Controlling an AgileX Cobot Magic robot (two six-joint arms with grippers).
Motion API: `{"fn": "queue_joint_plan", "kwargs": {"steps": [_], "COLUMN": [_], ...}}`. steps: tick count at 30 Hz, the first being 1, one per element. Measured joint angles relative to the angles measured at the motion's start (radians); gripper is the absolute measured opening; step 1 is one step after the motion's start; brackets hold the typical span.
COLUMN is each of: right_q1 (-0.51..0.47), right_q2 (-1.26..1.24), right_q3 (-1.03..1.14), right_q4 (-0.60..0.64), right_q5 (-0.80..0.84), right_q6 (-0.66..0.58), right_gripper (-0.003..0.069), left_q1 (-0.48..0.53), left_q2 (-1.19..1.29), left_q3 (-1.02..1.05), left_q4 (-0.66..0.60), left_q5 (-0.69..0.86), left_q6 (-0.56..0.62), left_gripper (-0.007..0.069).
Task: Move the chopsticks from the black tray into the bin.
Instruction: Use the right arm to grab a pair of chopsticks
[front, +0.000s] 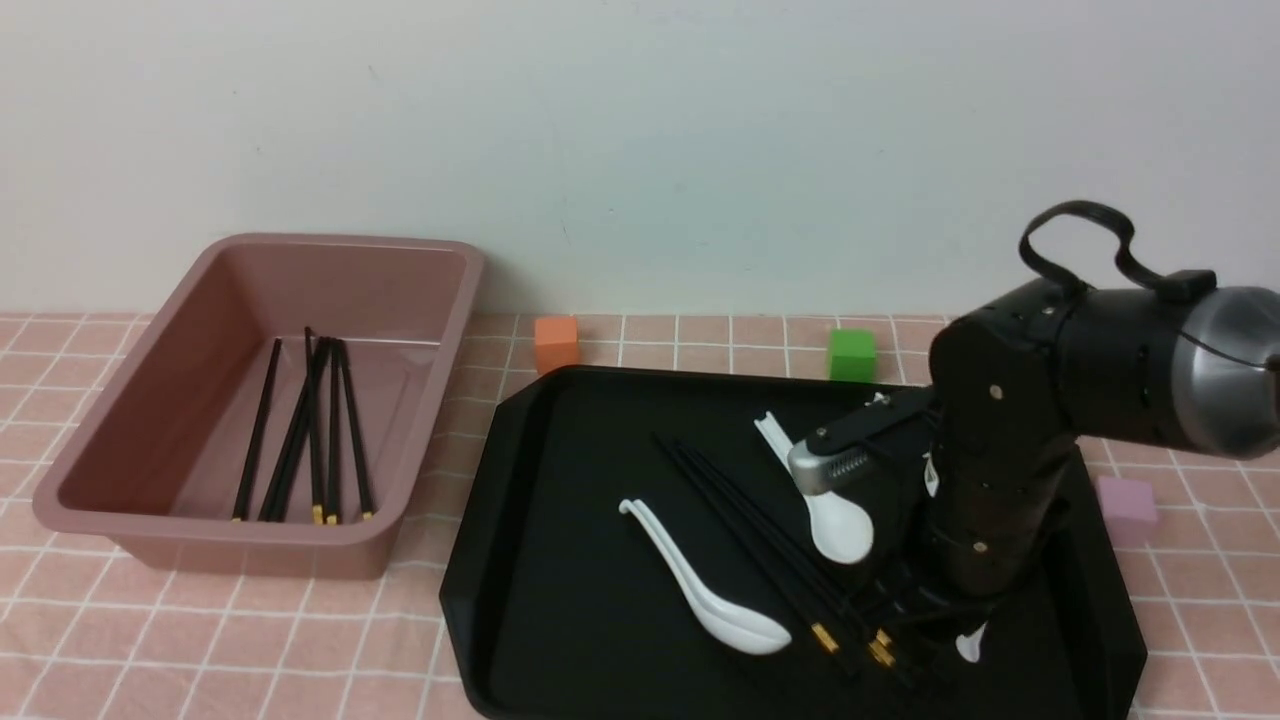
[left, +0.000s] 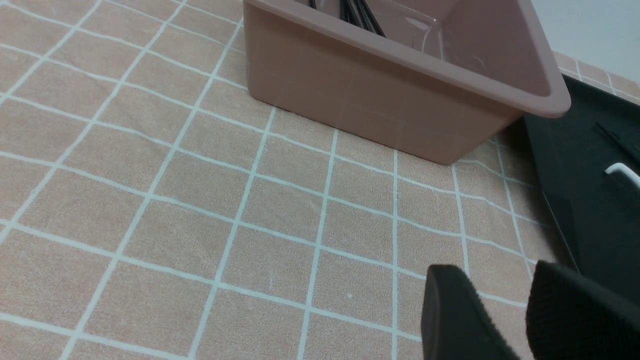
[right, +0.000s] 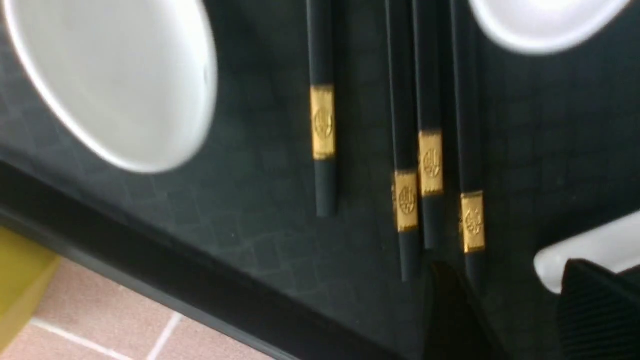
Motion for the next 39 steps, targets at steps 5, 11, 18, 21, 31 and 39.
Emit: {"fn": "queue_joint_plan", "kwargs": {"steps": [5, 11, 18, 21, 31, 39], "right_q1": [0.0, 0.0, 0.0, 0.0, -0.007, -0.012], "right_q2": [0.028, 0.051, 0.051, 0.051, -0.023, 0.037], "right_q3": [0.011, 0.011, 0.011, 0.011, 0.011, 0.011], "right_q4": [0.002, 0.011, 0.016, 0.026, 0.051, 0.036], "right_q5": [0.004, -0.003, -0.027, -0.031, -0.018, 0.007], "right_q6": [0.0, -0.002, -0.003, -0.003, -0.049, -0.038], "right_gripper": [0.0318, 0.0318, 0.0318, 0.0318, 0.0318, 0.0318], "left_q1": [0.0, 0.0, 0.0, 0.0, 0.0, 0.0], "left_q2": [0.0, 0.0, 0.0, 0.0, 0.0, 0.0], "left_q3": [0.0, 0.0, 0.0, 0.0, 0.0, 0.0], "left_q4": [0.0, 0.0, 0.0, 0.0, 0.0, 0.0], "left_q5": [0.0, 0.0, 0.0, 0.0, 0.0, 0.0], "left_q6": [0.0, 0.0, 0.0, 0.0, 0.0, 0.0], "left_gripper": [0.0239, 0.0239, 0.0239, 0.0239, 0.0239, 0.0239]}}
